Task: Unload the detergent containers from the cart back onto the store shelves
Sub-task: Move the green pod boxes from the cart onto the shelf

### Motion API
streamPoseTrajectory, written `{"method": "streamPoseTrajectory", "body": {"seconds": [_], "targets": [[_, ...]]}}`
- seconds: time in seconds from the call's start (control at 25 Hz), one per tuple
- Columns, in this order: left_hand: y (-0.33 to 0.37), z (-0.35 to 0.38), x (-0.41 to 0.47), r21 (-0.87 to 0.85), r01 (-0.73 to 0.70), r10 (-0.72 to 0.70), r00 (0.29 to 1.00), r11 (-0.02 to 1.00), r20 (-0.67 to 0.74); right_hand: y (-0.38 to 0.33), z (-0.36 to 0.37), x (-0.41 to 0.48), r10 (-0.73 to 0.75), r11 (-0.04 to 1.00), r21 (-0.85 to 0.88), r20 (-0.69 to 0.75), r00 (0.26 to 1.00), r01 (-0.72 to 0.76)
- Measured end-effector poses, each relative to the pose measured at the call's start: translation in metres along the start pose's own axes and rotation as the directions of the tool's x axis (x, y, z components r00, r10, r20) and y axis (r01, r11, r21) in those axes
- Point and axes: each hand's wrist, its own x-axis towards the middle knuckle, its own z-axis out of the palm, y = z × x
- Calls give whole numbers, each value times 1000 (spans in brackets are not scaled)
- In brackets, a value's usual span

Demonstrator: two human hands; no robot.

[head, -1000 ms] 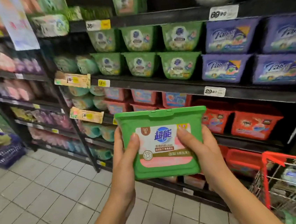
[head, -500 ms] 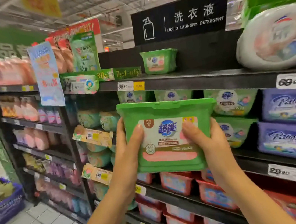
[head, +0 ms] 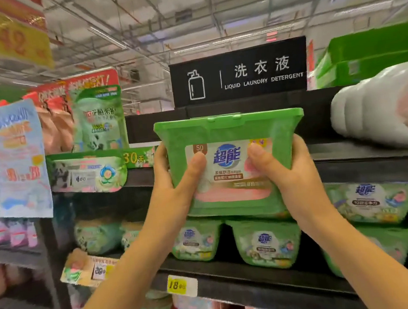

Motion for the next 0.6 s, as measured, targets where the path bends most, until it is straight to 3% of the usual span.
{"method": "streamPoseTrajectory", "body": {"seconds": [0.12, 0.24, 0.44, 0.6], "targets": [[-10, -20, 55, 99, -58, 50, 995, 993, 83, 9, 24, 42, -16, 999, -43, 8, 1000, 17], [-28, -30, 108, 145, -39, 12, 984, 989, 178, 22, 35, 86, 36, 997, -64, 78, 996, -31], [-71, -25, 175, 198, 74, -121, 964, 977, 237, 61, 34, 154, 261, 951, -209, 153, 953, -226], [-100, -19, 205, 196, 168, -213, 948, 966, 237, 93, 27, 189, 386, 913, -206, 156, 909, -353]]}}
